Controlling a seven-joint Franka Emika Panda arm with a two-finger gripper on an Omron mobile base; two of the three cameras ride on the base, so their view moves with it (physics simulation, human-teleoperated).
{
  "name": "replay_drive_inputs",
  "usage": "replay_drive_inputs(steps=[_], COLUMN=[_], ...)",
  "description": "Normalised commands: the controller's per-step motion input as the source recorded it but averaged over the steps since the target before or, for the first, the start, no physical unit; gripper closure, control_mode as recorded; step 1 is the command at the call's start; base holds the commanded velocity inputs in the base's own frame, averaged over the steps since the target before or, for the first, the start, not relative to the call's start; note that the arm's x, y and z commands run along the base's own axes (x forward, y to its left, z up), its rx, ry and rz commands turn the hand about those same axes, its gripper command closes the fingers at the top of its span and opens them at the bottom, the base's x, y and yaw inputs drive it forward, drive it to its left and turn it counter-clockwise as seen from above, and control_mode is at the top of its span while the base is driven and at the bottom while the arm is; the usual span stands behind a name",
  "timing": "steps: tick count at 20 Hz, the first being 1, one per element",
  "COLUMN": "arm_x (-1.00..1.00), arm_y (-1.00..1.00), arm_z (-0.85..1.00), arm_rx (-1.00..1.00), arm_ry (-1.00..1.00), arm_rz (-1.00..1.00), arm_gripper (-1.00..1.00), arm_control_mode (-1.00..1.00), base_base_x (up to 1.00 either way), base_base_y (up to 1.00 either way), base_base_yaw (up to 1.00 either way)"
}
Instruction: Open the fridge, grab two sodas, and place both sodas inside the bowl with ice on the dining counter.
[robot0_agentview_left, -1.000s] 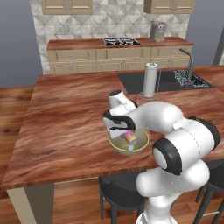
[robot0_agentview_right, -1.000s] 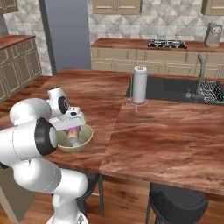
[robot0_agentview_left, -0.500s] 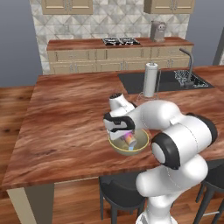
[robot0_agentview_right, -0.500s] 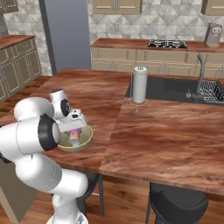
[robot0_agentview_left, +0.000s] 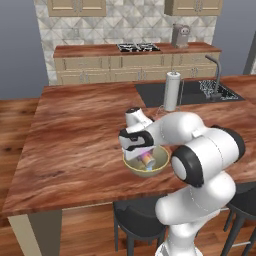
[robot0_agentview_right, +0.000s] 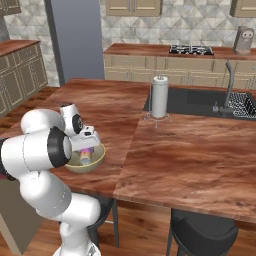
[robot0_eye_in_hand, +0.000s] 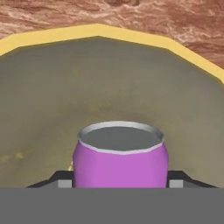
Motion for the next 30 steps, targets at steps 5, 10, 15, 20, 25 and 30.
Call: replay_drive_inputs(steps=[5,10,15,20,25,30], arm_x=[-0.05,-0.18,-0.21,-0.31,-0.59,-0.76], arm_y=[0.00,0.00,0.00,-0.04,-0.08,-0.12], arm_z=[-0.10,0.01,0.34,0.58,0.68,0.64], arm_rx=[0.00,0.00,0.00,0.01,0.04,0.07], arm_ry=[0.00,-0.06,-0.07,-0.10,-0.15,-0.18], arm_rz=[0.00,0.00,-0.01,0.00,0.00,-0.01], arm_gripper=[-1.00,-1.00,-1.00,-1.00,-1.00,-1.00], arm_control_mode=[-1.00,-1.00,-1.00,-1.00,-1.00,-1.00], base_base_x=[0.00,0.00,0.00,0.00,0.00,0.00], base_base_y=[0.00,0.00,0.00,0.00,0.00,0.00], base_base_yaw=[0.00,0.00,0.00,0.00,0.00,0.00])
